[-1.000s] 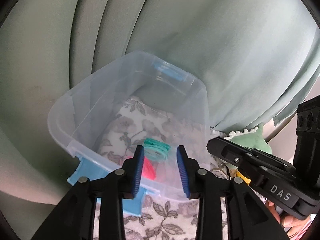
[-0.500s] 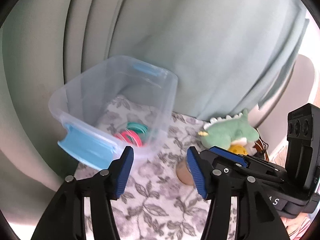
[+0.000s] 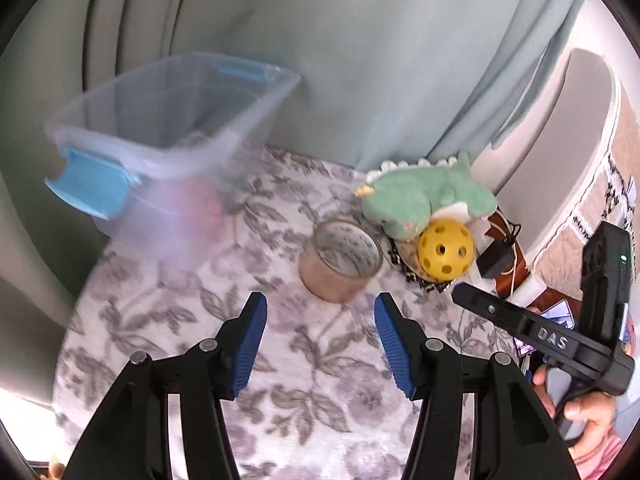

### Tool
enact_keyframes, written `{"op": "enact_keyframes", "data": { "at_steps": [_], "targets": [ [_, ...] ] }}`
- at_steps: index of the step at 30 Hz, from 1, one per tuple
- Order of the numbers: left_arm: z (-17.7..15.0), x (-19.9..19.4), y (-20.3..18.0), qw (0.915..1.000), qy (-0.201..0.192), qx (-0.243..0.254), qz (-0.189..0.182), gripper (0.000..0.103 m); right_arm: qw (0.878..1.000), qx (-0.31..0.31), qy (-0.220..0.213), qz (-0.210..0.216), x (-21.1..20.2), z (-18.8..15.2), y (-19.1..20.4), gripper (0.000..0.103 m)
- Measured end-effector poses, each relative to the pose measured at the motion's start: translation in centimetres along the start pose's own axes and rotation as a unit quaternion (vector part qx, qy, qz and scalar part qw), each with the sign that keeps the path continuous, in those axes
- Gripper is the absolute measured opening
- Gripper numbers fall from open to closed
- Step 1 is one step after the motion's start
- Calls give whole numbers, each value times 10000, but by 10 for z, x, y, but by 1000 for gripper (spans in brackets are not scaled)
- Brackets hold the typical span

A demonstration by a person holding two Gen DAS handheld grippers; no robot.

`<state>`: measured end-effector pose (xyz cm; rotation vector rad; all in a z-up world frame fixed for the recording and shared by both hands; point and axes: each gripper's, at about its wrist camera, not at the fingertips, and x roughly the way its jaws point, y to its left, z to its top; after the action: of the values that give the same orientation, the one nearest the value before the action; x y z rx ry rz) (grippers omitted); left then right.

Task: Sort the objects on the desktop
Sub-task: 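Move the right tool to the brown tape roll and grasp its rim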

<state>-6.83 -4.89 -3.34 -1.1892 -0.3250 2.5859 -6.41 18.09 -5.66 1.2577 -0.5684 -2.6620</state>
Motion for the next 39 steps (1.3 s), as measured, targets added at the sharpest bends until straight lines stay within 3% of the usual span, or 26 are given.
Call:
{"op": "enact_keyframes", "data": {
  "at_steps": [10,18,29,39],
  "targets": [
    [-26,36,2,9984,355,-436,98,57,9998,2,196,-71,14,-9,-4,46],
    [-12,67,0,9981,396,-460,112,57,9987,31,480,-145,45,-7,-3,47],
    [18,116,-8,9973,546,-350,345,57,9984,-126,554,33,79,35,-5,47],
    [22,137,-1,9966,622,-350,420,57,9961,-183,856,141,127,52,-4,47]
  ]
}}
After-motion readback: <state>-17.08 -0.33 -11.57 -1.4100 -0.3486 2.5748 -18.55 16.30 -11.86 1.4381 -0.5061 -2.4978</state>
